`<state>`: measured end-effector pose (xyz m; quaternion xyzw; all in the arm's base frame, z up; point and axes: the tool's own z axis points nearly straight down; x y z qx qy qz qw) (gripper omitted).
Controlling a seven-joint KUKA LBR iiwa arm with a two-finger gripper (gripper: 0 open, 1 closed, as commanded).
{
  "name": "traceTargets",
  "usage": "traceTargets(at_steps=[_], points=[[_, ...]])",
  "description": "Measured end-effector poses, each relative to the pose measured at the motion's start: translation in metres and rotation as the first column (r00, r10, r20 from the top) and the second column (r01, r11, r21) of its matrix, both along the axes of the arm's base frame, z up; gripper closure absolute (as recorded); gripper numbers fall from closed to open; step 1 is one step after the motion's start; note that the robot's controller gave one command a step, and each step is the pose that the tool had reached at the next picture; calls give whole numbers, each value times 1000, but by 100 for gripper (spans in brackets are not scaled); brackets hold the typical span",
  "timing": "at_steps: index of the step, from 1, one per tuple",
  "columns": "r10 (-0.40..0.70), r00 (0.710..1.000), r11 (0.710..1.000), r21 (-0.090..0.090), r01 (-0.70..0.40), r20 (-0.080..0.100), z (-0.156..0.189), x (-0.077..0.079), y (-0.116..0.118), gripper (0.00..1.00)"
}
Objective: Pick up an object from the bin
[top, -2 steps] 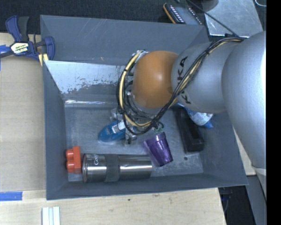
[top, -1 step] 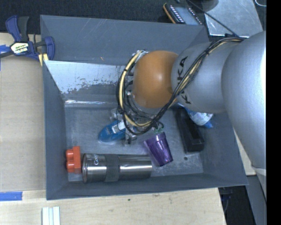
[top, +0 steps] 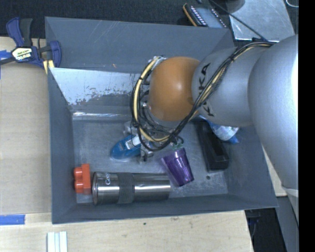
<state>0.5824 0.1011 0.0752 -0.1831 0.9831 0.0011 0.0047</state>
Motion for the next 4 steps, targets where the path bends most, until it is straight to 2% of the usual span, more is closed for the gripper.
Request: traceTargets(at_steps=[3, 4], points=[[0, 1000, 1000, 0, 0, 0, 0, 0, 0, 100], [218, 976, 976, 1, -218, 9, -2, 17, -25, 100]])
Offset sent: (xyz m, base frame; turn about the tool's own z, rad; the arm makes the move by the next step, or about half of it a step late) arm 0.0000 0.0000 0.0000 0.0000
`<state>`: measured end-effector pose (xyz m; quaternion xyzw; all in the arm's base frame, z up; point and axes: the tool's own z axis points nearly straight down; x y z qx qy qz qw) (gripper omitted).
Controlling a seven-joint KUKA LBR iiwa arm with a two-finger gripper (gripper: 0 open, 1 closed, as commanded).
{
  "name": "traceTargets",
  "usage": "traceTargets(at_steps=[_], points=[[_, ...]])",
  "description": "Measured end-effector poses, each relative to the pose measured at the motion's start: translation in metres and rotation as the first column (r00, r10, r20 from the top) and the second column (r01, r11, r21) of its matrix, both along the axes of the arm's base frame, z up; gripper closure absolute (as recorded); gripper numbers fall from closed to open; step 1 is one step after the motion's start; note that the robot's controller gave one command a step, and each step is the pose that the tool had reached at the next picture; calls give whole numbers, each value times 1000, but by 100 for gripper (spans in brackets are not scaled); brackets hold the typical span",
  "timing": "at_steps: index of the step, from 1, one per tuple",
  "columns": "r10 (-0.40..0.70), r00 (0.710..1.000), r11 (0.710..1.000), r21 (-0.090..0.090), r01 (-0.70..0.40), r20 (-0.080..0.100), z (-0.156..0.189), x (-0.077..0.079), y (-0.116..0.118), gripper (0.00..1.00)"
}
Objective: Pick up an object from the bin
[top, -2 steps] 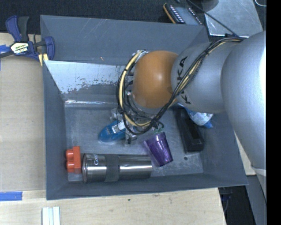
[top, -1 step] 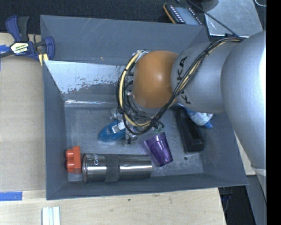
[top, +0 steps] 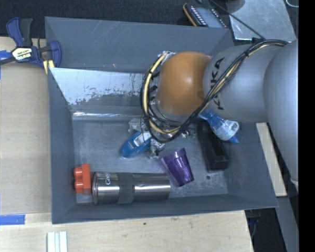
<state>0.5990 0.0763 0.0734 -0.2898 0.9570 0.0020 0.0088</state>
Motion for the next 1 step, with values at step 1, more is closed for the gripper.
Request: traceTargets(at_steps=[1], points=[[0, 1000, 1000, 0, 0, 0, 0, 0, 0, 100]])
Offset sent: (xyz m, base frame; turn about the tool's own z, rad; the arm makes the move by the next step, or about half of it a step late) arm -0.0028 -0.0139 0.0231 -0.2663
